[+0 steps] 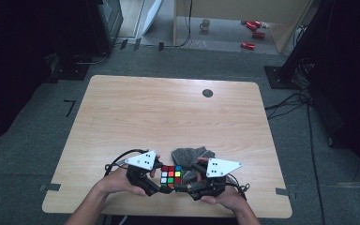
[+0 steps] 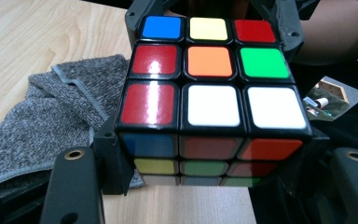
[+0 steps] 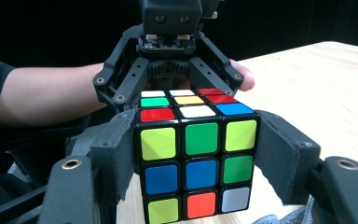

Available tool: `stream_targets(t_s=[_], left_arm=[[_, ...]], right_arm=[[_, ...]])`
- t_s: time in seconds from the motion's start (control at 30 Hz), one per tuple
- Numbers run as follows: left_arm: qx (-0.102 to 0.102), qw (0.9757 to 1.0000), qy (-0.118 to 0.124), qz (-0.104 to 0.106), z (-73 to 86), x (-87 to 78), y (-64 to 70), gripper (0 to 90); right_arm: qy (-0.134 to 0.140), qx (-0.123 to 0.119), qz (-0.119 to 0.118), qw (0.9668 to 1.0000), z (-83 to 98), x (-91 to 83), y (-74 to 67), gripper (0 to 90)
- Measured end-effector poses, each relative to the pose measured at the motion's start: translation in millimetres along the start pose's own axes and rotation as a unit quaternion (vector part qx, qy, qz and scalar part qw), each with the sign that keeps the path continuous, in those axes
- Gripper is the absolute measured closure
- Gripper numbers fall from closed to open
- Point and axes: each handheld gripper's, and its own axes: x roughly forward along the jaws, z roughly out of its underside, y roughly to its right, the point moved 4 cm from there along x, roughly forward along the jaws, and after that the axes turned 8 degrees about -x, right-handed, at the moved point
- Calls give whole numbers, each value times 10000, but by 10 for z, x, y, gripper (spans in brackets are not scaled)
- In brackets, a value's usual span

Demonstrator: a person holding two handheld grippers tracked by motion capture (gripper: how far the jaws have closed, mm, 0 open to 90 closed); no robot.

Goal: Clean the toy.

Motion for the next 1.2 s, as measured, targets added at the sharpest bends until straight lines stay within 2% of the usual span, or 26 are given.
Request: stream_targets(t_s=[0.27,0.53,0.87,1.07,1.2], left_arm=[[15,10000,78,-47,-19,-120,-9,321],[48,9998,173,-71,-47,-149,6,323],[217,9993,252,-143,-69,-149,31,352],[317,9984,365,-302,-84,-183,30,355],[243,9973,637,-271,-115,-280,7,355]], right_arm=[[0,12,31,10000,8,-60,36,340],[-115,-46,0,9999,24,-38,19,340],[-70,-18,-14,10000,13,-47,24,338],[-14,31,41,10000,-8,-31,41,319],[-134,108,121,9998,36,-33,75,257]])
